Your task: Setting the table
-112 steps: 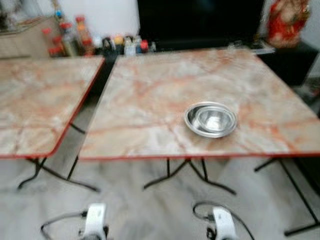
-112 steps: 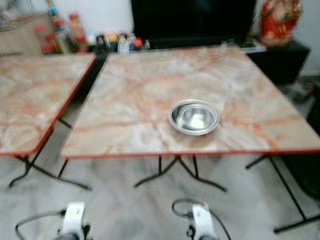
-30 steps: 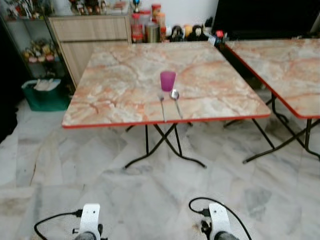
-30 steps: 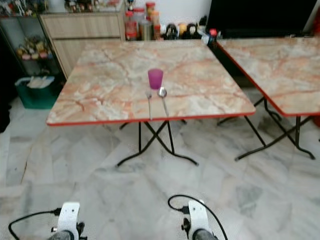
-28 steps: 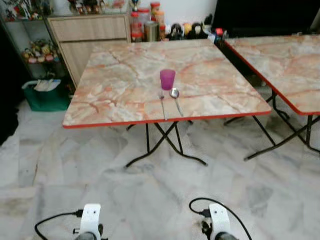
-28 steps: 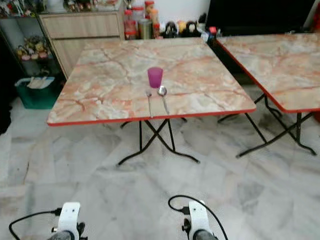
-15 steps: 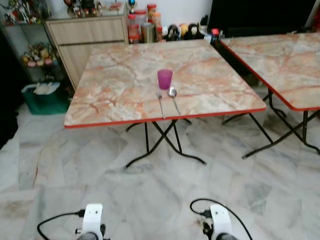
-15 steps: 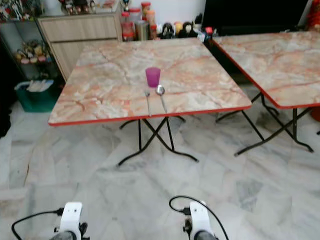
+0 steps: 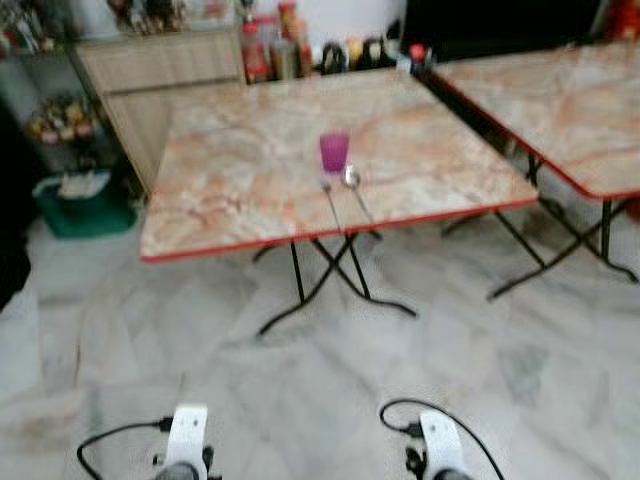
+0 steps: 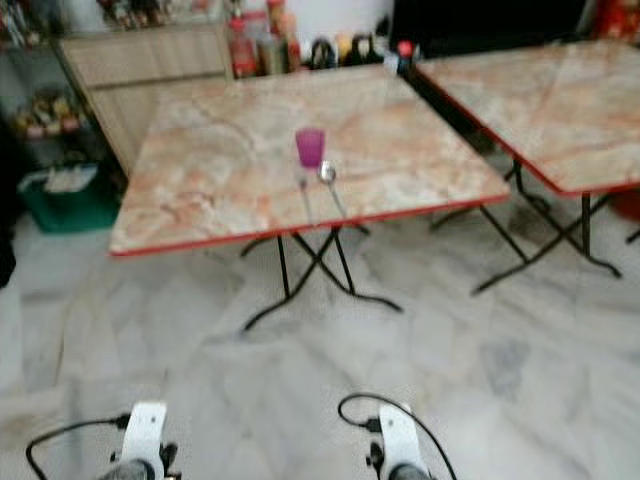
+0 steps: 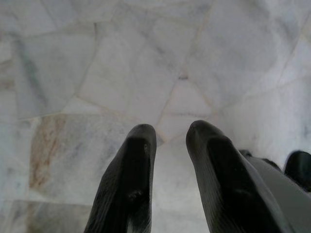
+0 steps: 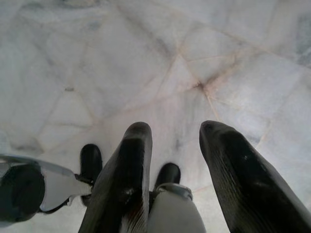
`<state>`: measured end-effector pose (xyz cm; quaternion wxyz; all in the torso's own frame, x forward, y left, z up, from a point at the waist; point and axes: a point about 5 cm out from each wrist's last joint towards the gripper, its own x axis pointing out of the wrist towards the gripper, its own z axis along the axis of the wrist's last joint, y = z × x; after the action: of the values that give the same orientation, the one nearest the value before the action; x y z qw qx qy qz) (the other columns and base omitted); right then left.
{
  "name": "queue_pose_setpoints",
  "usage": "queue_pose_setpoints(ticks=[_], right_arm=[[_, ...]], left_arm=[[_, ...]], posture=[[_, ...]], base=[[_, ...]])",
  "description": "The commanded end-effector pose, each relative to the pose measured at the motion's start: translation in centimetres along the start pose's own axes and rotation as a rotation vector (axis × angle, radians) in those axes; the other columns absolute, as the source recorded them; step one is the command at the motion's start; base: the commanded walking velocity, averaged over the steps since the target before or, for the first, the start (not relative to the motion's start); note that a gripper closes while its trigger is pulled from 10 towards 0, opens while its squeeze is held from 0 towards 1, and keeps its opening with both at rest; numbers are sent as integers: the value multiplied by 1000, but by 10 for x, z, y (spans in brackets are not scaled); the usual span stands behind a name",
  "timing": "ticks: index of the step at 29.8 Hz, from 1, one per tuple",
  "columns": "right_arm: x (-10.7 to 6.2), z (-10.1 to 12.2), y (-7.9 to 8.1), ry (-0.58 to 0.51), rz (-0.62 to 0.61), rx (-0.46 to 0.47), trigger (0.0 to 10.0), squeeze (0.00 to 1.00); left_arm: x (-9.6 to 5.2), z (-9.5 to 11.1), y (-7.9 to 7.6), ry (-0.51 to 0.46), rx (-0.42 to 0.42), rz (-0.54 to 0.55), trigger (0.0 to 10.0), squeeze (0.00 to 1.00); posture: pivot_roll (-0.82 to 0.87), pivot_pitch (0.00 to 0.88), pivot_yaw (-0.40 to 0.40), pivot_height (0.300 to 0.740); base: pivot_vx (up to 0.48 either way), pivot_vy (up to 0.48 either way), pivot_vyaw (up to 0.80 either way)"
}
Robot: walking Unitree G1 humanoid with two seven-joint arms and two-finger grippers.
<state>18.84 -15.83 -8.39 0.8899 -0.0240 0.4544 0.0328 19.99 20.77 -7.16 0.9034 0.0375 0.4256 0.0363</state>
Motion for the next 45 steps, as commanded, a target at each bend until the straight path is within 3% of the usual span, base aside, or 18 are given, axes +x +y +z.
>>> queue_pose_setpoints(ticks=[1,34,41,45], right_arm=[[0,3,0,-11,3,1,10000,0],[1,9,-4,-42,4,-32,10000,0],[0,8,-5,-34,-2,1,10000,0],[0,7,-5,-29,3,-17,10000,0]], left_arm=[[1,2,-3,1,12,-12,10000,0],[1,3,0,1,-5,6,10000,0],[1,2,1,3,-7,8,10000,0],[1,0,-2,19,0,7,10000,0]], posture=[[6,0,42,719],[26,0,13,719],[23,0,11,719],[12,0,13,719]], base=[[356,0,0],[408,0,143],[407,0,343],[0,0,0]])
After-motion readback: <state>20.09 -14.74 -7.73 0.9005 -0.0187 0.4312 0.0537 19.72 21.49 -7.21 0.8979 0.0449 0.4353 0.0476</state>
